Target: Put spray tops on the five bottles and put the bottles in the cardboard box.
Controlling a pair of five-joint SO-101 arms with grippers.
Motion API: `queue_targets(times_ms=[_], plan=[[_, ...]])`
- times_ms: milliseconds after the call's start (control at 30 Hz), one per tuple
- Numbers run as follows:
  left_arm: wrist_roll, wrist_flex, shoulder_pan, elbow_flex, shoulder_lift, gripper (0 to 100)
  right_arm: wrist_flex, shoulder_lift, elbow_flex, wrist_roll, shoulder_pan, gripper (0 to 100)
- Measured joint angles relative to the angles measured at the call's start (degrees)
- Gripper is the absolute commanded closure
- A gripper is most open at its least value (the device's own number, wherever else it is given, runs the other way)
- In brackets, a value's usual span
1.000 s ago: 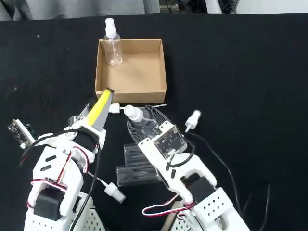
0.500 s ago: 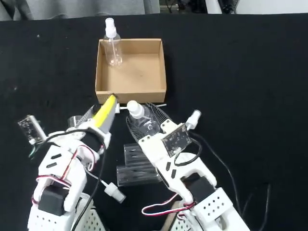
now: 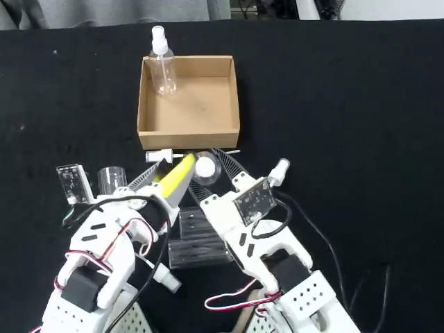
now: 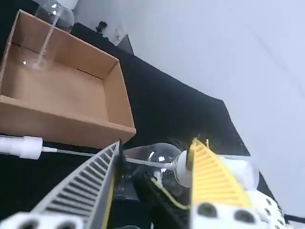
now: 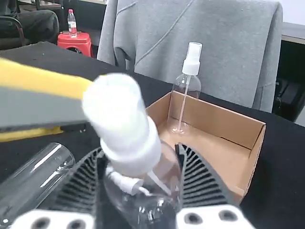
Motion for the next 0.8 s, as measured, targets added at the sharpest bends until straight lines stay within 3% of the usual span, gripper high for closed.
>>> queue_targets(times_ms=[367, 800], plan=[[-0.70, 0.00, 1.41, 0.00, -0.18, 79, 0.00, 0.00, 0.00, 0.00, 0.00, 95.6], [1.76, 0.00, -7.82, 0.00, 0.35, 79, 0.00, 0.00, 0.00, 0.00, 0.00, 95.6]])
